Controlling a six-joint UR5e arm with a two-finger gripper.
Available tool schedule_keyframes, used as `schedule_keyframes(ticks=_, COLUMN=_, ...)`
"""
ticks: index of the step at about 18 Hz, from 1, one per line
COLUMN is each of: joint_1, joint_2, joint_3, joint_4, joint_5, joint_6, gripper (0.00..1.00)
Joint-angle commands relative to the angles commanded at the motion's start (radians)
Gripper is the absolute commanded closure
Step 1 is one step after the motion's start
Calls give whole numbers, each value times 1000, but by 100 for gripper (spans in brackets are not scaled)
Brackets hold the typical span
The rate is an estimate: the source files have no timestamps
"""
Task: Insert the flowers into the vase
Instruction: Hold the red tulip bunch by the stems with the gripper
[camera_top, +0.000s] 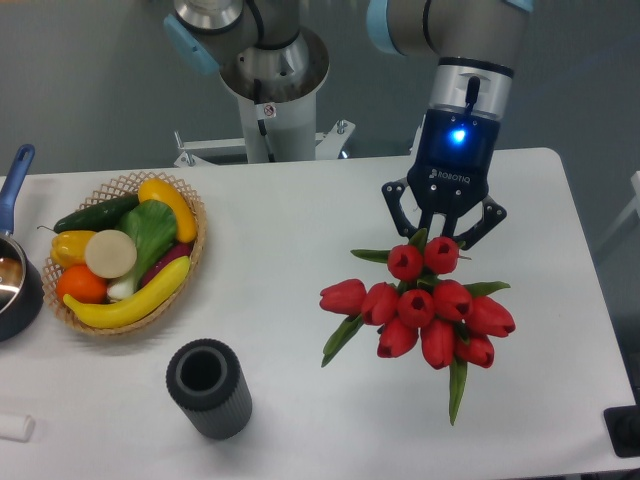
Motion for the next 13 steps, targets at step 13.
schedule_keyframes(ticks=13, joint_1=-6, joint_2=-6, joint_3=6, joint_4=18, joint_5=3, joint_6=-3, gripper=79)
